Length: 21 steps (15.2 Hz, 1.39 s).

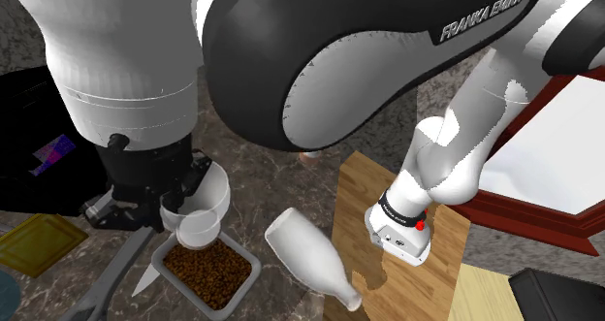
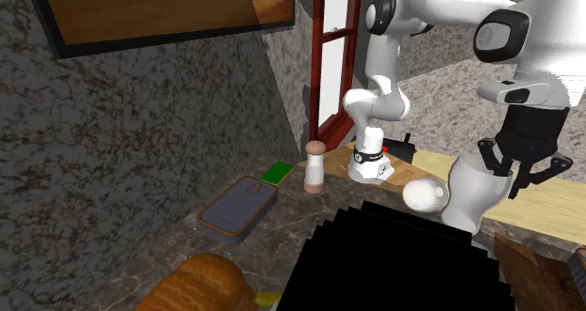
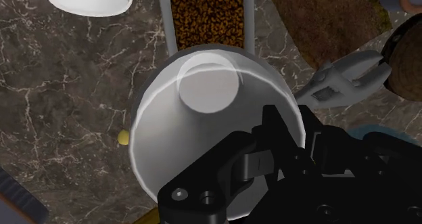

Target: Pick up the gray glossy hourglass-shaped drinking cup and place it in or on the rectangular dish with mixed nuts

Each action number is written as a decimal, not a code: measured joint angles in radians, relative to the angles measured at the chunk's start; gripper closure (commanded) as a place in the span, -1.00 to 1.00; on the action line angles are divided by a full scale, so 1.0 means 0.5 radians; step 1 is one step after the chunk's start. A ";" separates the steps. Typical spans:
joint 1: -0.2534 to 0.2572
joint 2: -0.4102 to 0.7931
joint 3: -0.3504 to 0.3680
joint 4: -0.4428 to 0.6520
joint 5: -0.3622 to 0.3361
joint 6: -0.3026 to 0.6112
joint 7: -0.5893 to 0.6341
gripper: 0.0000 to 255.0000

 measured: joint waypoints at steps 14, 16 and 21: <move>0.016 0.089 0.011 -0.277 -0.068 0.348 0.065 1.00; 0.018 0.110 0.011 -0.311 -0.084 0.397 0.076 1.00; 0.024 0.158 0.009 -0.391 -0.125 0.514 0.106 1.00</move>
